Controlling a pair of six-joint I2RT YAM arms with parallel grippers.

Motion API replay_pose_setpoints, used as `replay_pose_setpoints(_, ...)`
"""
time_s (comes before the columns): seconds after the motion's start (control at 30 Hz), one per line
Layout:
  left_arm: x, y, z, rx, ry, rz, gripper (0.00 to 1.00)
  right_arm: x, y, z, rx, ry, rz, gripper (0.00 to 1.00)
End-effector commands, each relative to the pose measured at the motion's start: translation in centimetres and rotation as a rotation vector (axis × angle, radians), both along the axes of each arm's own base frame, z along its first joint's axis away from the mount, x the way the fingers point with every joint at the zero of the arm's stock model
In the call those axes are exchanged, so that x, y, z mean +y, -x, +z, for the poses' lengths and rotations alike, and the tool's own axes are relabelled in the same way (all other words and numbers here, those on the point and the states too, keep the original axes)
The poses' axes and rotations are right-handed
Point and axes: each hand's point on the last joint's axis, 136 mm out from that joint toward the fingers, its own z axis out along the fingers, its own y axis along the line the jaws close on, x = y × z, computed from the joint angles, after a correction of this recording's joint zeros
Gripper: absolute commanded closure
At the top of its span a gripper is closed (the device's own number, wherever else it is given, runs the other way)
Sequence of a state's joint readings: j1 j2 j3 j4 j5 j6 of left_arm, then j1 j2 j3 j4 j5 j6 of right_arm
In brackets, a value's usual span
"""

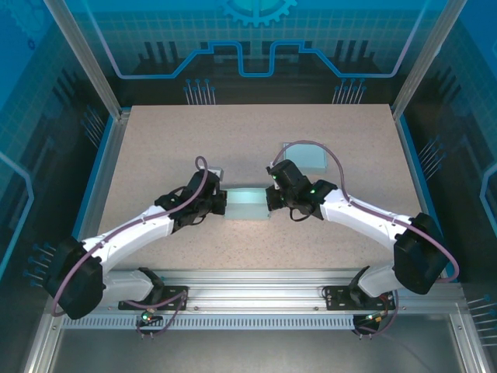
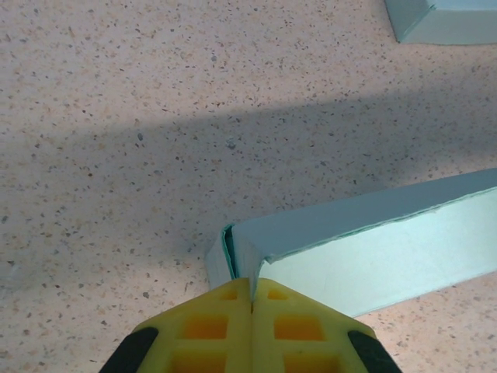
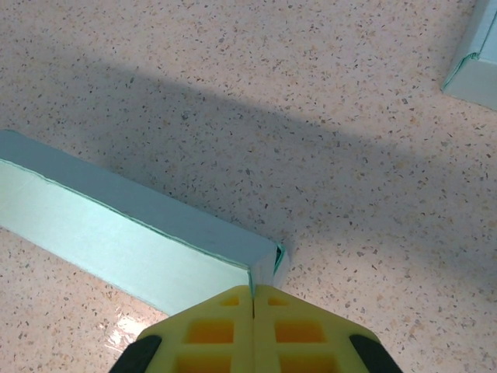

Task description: Fold the paper box

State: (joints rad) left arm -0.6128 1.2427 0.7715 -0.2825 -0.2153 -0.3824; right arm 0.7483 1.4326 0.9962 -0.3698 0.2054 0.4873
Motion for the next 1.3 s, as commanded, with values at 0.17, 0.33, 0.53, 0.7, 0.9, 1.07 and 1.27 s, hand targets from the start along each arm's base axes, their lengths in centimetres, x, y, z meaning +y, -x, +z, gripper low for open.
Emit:
replay_pose_setpoints(0.17,0.3,2.2,-3.4,0.066,-0.118,-0.052,0.98,0.3,1.6,-1.2,0.041,-0.018,0.000,1.00)
replay_pose_setpoints(0.33,-0.1,2.2,-3.7,0.028,-0.122,-0.056,0.98,1.2,1.1,0.7,0.018,-0.083,-0.016,1.00)
replay_pose_setpoints(0.53,-0.4,2.5,-4.3,0.003,-0.142,-0.056,0.99,2.0,0.8,1.0,0.031,-0.139,-0.036,1.00)
replay_pose_setpoints(0.7,-0.6,2.7,-4.7,-0.015,-0.170,-0.061,1.00,2.9,1.0,1.6,0.044,-0.202,-0.030,1.00)
replay_pose_setpoints(0.9,-0.6,3.0,-4.9,-0.031,-0.192,-0.057,1.00,3.0,1.0,2.8,0.042,-0.233,-0.037,1.00)
replay_pose_setpoints(1.07,-0.4,3.0,-4.9,-0.043,-0.207,-0.053,1.00,3.0,1.0,3.5,0.038,-0.255,-0.047,1.00)
replay_pose_setpoints(1.27,-0.5,2.9,-4.8,-0.045,-0.207,-0.048,1.00,1.3,1.0,2.5,0.027,-0.148,-0.085,0.91)
